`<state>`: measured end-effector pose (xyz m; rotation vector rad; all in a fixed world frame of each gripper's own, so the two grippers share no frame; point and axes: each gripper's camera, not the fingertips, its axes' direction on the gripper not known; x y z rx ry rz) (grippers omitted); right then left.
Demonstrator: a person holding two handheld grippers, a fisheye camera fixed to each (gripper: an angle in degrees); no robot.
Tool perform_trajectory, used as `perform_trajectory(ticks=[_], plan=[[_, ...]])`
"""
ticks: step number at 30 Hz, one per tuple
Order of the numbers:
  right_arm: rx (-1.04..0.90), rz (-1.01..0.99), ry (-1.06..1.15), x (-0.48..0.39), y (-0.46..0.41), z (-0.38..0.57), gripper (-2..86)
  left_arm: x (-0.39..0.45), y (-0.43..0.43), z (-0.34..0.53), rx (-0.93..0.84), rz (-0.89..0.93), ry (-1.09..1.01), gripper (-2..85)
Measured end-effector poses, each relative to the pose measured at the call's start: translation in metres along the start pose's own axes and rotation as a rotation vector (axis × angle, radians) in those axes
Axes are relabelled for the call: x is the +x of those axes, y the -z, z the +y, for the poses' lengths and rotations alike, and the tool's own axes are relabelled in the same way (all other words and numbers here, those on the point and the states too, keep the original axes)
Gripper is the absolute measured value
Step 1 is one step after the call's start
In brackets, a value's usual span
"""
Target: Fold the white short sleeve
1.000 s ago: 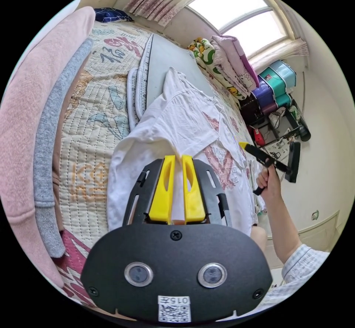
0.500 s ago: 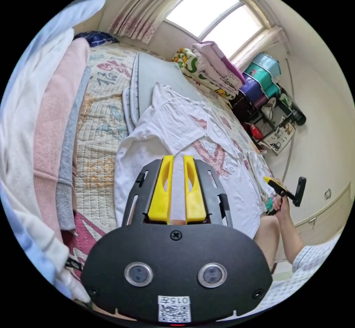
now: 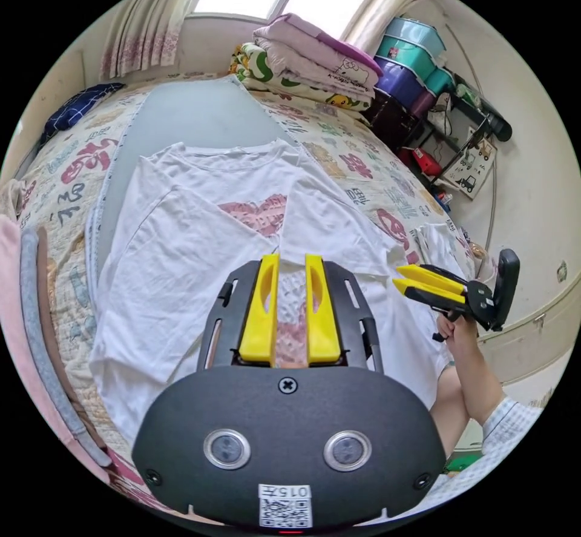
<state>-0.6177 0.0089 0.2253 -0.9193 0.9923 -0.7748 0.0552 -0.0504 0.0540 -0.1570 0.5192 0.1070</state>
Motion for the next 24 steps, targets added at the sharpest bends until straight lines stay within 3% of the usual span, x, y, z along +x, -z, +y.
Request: perform_trajectory(ticks=[6,10,14,24], plan=[[-0.04,-0.029,0.055,0.0,-0.02,-0.008,7.4,0.014,-0.036,-0.028,-0.067,-0.074,-0.012,8.3],[-0.029,0.015,0.071,-0.003,-0.025,-0.01,5.8,0.023,-0.039,-0.035,-0.099,-0.158,-0.061,3.9],[-0.014,0.009,0.063,-0.001,-0.022,-0.012,3.3,0.022,-0.026,-0.038,-0.071,-0.145,-0.072,0.1],[-0.037,-0.053,0.097,-0.001,-0.032,-0.021,0.1,0.0,-0.023,-0.035,-0.094,-0.137,-0.104,1.2]])
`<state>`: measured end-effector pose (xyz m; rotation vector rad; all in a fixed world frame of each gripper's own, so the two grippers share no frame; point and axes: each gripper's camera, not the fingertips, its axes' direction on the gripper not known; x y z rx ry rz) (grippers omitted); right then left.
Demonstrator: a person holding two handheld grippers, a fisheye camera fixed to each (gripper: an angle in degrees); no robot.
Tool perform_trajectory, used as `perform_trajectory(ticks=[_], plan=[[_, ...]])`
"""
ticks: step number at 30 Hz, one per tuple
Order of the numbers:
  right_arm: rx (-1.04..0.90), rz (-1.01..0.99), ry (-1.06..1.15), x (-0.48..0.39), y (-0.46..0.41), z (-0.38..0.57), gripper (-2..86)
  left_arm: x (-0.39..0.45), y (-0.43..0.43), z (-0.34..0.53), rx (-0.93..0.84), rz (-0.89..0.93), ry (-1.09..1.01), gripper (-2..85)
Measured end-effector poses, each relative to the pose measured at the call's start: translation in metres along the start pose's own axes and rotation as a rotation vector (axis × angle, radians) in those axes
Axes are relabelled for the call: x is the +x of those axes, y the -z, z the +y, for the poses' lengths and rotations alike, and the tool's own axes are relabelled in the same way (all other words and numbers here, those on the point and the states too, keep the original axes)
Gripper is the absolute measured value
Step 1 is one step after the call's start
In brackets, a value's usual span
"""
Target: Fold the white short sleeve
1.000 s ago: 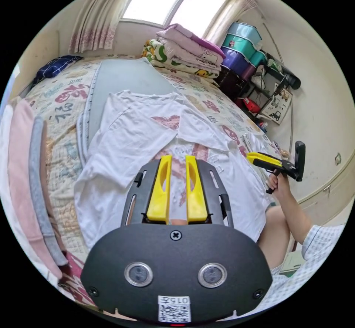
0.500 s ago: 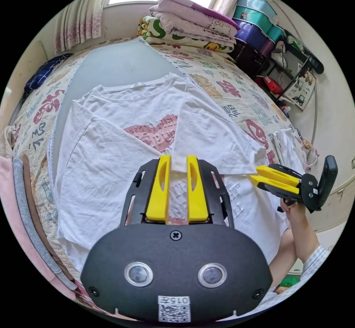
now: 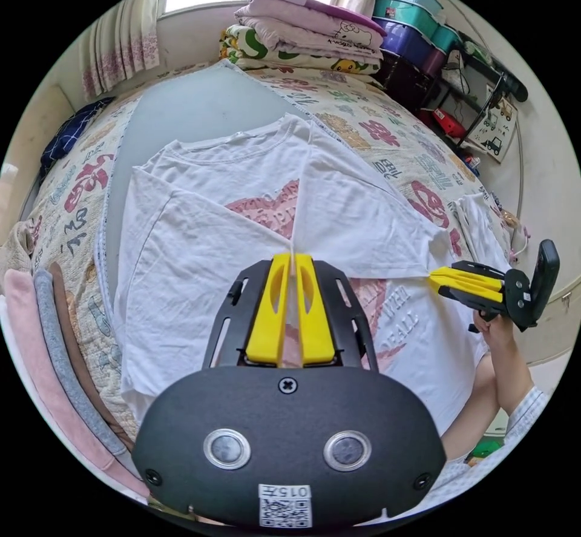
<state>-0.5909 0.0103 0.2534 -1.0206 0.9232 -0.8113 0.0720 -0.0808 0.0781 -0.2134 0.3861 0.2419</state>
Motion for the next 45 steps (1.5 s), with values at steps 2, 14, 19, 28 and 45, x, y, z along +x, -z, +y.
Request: perform_trajectory(ticks=[2,14,19,28,45], plan=[[-0.063,-0.063,0.028,0.005,0.002,-0.001,1.1,-0.017,0.01,0.003,0.025,0.028,0.015,3.1],[0.107,-0.181,-0.238,0.102,-0.006,-0.15,10.3,-0.189,0.05,-0.033,0.193,-0.024,0.363,9.3],[0.039,-0.182,-0.33,0.127,-0.052,-0.223,11.3,-0.222,0.034,-0.05,0.178,0.006,0.393,9.7],[-0.026,-0.072,-0.349,0.141,-0.11,-0.269,10.7,-0.245,0.008,-0.059,0.136,0.041,0.285,9.3],[0.221,-0.152,-0.223,0.113,0.016,-0.175,0.0,-0.197,0.147,0.056,0.444,0.13,0.308,0.5]])
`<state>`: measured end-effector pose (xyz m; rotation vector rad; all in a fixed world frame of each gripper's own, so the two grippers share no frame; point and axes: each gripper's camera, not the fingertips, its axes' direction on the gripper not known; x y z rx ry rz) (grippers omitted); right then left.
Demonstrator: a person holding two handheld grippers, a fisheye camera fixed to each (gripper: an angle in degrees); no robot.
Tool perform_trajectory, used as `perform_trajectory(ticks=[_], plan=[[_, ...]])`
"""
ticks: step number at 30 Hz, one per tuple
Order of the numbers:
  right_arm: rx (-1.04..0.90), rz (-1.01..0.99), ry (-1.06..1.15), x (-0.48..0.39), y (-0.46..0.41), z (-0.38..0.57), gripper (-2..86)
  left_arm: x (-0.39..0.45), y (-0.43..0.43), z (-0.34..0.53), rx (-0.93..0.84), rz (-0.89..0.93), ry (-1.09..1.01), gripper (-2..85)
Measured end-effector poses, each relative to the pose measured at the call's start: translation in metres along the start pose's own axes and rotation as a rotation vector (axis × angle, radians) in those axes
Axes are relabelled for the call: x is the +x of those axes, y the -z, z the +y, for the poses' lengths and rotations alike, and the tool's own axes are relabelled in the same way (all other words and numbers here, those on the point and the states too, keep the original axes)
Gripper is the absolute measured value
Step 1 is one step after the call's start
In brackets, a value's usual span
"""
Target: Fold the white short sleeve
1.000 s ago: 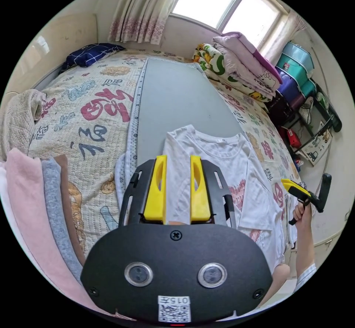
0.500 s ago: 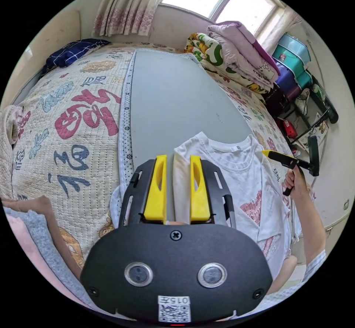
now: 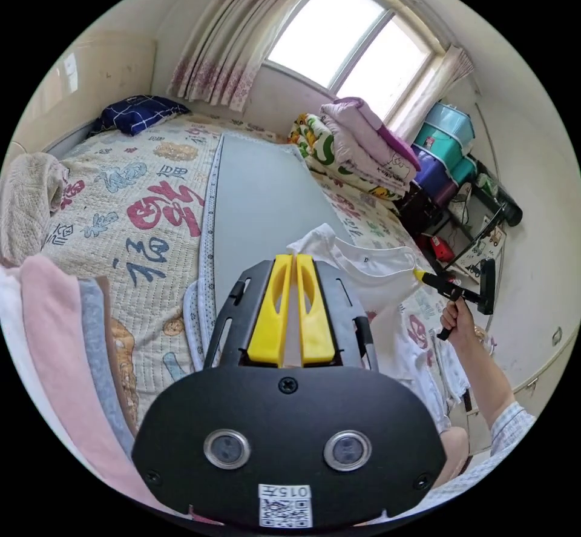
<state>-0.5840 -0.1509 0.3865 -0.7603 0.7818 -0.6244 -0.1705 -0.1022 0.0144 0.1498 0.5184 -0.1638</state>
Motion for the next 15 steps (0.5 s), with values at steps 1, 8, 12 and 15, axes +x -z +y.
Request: perform_trajectory(ticks=[1,8,12,15], plan=[[0.021,-0.016,0.034,-0.009,0.026,0.019,0.0,0.01,0.027,0.016,0.031,0.029,-0.017,0.5],[0.016,-0.053,0.278,-0.055,0.16,0.203,0.7,0.062,0.177,0.184,-0.035,0.202,-0.389,0.7],[-0.253,-0.053,0.339,-0.061,0.152,0.306,2.4,0.057,0.183,0.264,-0.395,0.274,-0.467,1.0],[-0.341,-0.043,0.273,-0.056,0.144,0.357,4.9,0.044,0.192,0.294,-0.479,0.23,-0.414,1.4]])
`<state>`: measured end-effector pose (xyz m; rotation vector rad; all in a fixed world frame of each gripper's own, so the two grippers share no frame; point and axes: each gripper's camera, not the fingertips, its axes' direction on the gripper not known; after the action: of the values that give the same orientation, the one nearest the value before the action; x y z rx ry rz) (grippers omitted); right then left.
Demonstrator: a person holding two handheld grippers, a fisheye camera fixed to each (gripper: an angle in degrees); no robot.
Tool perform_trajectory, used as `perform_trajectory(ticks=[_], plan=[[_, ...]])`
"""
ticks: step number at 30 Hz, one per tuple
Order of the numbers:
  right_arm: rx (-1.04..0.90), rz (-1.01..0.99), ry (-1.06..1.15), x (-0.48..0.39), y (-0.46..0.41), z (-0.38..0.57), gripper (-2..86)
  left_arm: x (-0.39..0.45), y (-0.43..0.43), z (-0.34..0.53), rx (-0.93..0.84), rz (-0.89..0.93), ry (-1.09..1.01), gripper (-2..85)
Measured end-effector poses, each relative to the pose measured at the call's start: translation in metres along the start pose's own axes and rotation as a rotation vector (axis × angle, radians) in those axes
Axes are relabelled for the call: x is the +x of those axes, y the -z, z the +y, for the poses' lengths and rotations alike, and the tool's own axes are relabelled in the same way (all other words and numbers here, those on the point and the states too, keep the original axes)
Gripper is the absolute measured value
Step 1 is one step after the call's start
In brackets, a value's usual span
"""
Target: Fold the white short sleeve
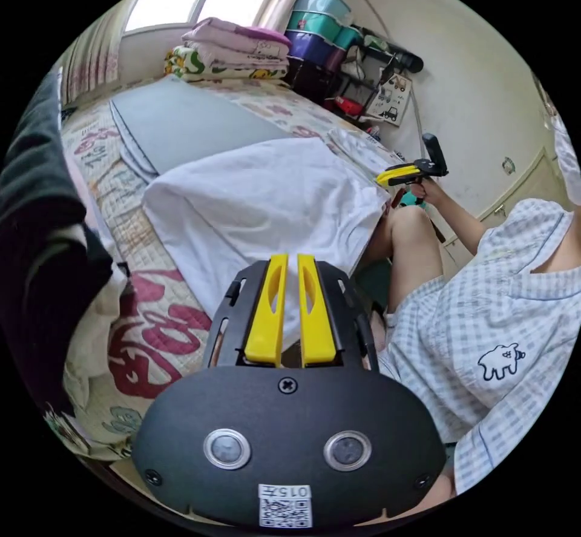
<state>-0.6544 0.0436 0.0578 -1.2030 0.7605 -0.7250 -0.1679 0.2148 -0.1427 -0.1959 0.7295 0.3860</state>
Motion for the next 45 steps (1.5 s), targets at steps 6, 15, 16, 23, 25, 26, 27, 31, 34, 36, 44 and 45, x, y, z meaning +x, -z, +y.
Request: perform_trajectory(ticks=[6,15,16,23,25,26,27,31,34,36,44,45], plan=[[0.114,-0.052,-0.118,0.014,0.015,0.018,5.6,-0.005,0.025,0.025,0.163,0.007,0.146,2.7],[0.391,-0.296,-0.442,0.117,0.028,0.012,7.8,-0.044,0.017,-0.01,0.261,-0.138,0.383,5.6],[0.405,-0.304,-0.474,0.129,0.022,0.01,8.2,-0.053,0.01,-0.017,0.262,-0.176,0.434,5.6],[0.381,-0.312,-0.643,0.199,-0.02,-0.004,10.5,-0.117,-0.028,-0.046,0.338,-0.199,0.662,7.9],[0.379,-0.302,-0.68,0.216,-0.026,-0.006,11.4,-0.121,-0.029,-0.049,0.378,-0.246,0.648,8.3],[0.382,-0.301,-0.698,0.226,-0.03,-0.007,12.0,-0.124,-0.032,-0.052,0.366,-0.267,0.625,8.9],[0.384,-0.303,-0.703,0.23,-0.031,-0.007,12.3,-0.127,-0.035,-0.054,0.35,-0.262,0.616,9.3],[0.365,-0.321,-0.726,0.255,-0.042,-0.012,12.4,-0.17,-0.06,-0.052,0.303,-0.051,0.712,12.3],[0.376,-0.281,-0.736,0.263,-0.045,-0.013,11.1,-0.188,-0.059,-0.047,0.367,-0.005,0.773,10.3],[0.369,-0.233,-0.732,0.263,-0.045,-0.012,10.8,-0.191,-0.059,-0.048,0.382,-0.011,0.778,10.3],[0.464,-0.33,-0.841,0.274,-0.042,0.025,10.8,-0.188,-0.055,-0.038,0.36,0.0,0.729,10.7],[0.448,-0.319,-0.841,0.274,-0.043,0.024,10.9,-0.188,-0.056,-0.038,0.362,-0.004,0.731,10.6]])
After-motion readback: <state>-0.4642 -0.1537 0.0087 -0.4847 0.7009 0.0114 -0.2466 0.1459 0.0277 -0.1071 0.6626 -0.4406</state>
